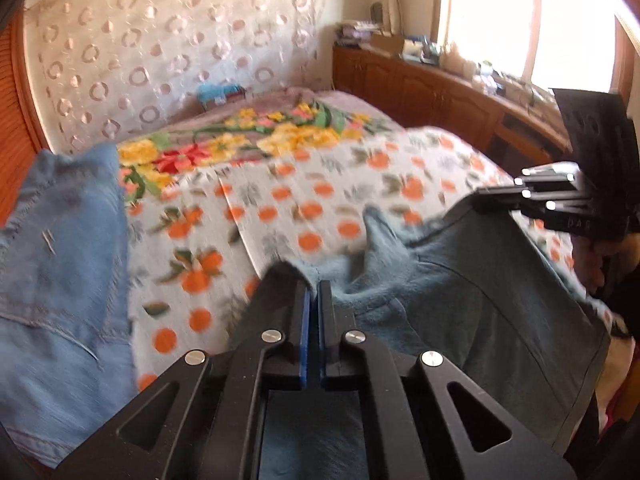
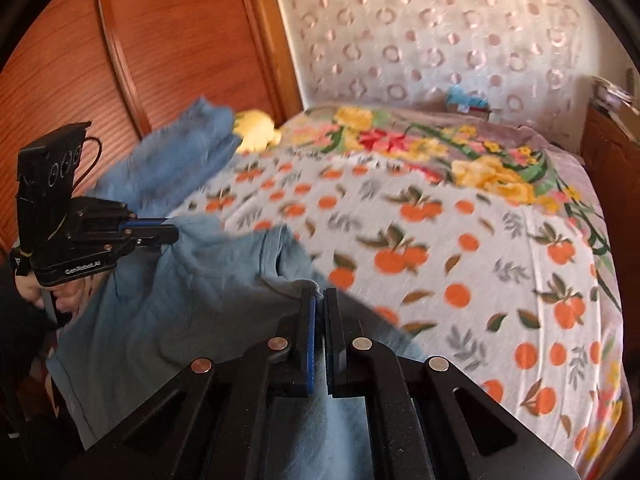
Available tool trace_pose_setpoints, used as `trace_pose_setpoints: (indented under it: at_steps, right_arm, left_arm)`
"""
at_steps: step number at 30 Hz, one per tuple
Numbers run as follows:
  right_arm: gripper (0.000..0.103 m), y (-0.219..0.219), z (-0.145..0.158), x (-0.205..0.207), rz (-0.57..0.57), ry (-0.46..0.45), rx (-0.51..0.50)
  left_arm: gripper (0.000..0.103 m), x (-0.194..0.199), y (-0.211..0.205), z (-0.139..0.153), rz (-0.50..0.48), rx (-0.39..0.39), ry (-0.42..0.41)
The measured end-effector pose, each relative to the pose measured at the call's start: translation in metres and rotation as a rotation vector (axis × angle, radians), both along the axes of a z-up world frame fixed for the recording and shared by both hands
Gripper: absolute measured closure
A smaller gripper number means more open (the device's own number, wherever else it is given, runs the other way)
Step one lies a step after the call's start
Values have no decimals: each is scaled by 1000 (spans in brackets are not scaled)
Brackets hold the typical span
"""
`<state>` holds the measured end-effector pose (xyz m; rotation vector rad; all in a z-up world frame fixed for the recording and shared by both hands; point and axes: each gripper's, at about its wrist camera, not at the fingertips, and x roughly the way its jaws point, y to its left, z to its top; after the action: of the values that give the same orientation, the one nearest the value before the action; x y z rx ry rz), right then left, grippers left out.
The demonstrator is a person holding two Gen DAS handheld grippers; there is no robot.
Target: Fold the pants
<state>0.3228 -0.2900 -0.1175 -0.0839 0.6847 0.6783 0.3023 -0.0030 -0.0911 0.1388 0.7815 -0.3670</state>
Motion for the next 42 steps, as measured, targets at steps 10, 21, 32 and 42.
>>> trace_pose_setpoints:
  at_steps: [10,21,32,42]
  right_arm:
    - [100,16,-25,12,-110,-11,-114]
    - [80,-16,0,-47,-150,26,-113]
    - [77,-56,-8,-163,-196,63,-79]
    - [77,-45,-8,-218,-135,54,-42]
  left_arm:
    - [99,27,-2,-23,65,54,36]
    - [52,-37,3,-4,51,17,1]
    - [52,-130,0,-13,35,39,13]
    - [52,-182,25,-34,97,21,67]
